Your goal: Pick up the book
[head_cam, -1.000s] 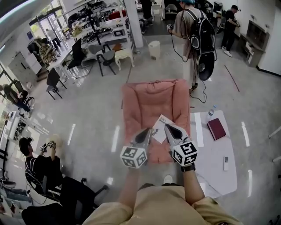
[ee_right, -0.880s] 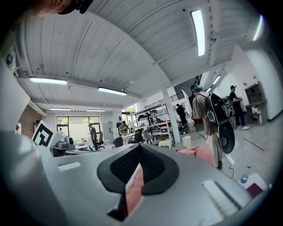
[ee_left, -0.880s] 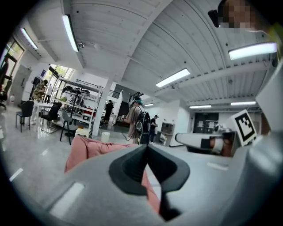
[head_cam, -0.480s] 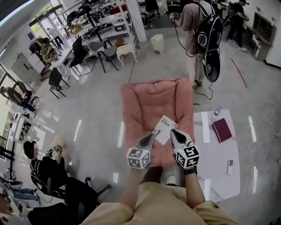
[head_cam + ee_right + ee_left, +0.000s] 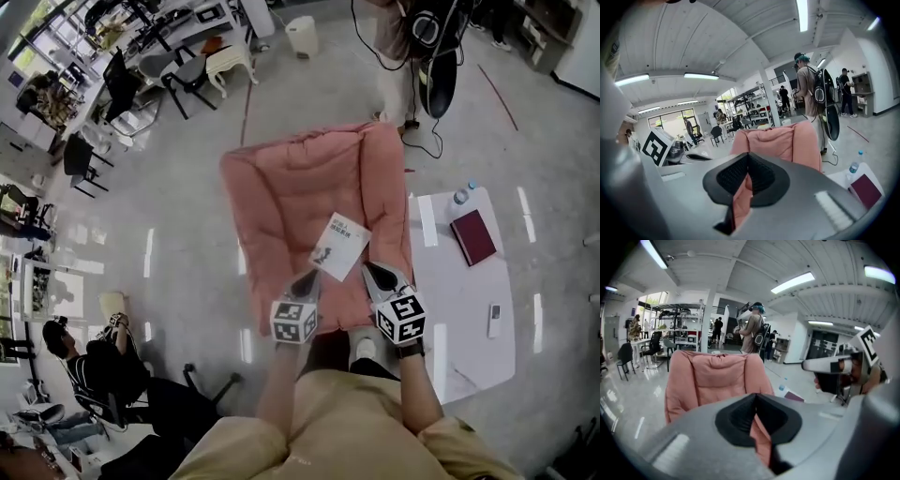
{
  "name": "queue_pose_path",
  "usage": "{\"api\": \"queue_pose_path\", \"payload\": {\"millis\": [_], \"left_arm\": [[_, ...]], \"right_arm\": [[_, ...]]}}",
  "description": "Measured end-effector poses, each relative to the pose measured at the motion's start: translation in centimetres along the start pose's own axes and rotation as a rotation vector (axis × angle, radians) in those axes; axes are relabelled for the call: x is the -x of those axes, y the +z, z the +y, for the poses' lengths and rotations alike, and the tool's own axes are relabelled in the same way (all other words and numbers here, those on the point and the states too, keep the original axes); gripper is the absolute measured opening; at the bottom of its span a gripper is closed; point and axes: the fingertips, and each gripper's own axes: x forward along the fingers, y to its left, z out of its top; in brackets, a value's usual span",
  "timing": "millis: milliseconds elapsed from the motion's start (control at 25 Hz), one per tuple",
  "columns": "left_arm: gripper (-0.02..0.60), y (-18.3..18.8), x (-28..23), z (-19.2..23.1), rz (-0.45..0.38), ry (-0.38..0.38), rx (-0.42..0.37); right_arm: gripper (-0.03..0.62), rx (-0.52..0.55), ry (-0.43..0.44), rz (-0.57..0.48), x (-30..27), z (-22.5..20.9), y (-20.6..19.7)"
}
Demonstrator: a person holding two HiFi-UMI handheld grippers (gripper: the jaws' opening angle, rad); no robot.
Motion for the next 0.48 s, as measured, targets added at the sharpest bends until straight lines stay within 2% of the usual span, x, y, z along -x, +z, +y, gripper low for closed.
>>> {"api": "queue_pose_path", "payload": {"millis": [240, 480], "left_arm": [[0.023, -5.3, -6.2, 4.7, 0.156, -0.050, 0.019], [0.076, -9.8, -12.7, 9.8, 0.260, -0.109, 0.029]], "right_arm": [[0.005, -0.054, -0.013, 0.147, -5.3, -2.1, -5.3], [0.005, -0.151, -0.006, 0.219, -11.4, -4.0, -9.7]]}}
